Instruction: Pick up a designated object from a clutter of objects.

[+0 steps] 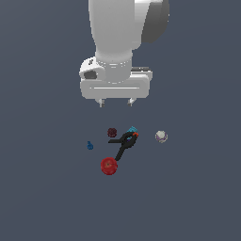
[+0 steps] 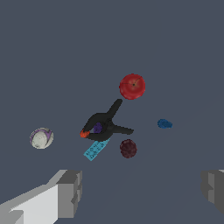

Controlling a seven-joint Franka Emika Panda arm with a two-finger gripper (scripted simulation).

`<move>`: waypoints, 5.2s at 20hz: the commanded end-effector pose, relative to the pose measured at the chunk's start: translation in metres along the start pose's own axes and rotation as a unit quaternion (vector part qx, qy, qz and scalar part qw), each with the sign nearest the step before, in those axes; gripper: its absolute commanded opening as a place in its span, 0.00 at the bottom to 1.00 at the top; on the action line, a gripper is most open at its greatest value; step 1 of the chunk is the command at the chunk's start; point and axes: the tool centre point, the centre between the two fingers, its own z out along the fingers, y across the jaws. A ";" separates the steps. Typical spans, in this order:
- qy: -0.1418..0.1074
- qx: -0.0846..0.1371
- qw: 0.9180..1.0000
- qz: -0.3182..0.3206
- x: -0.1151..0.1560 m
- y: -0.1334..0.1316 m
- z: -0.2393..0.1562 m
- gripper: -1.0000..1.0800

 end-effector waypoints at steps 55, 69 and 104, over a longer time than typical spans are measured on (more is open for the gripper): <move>0.001 -0.002 0.994 -0.113 0.121 0.039 0.215 0.96; 0.001 -0.002 0.994 -0.113 0.120 0.040 0.255 0.96; 0.001 -0.002 0.994 -0.113 0.093 0.028 0.206 0.00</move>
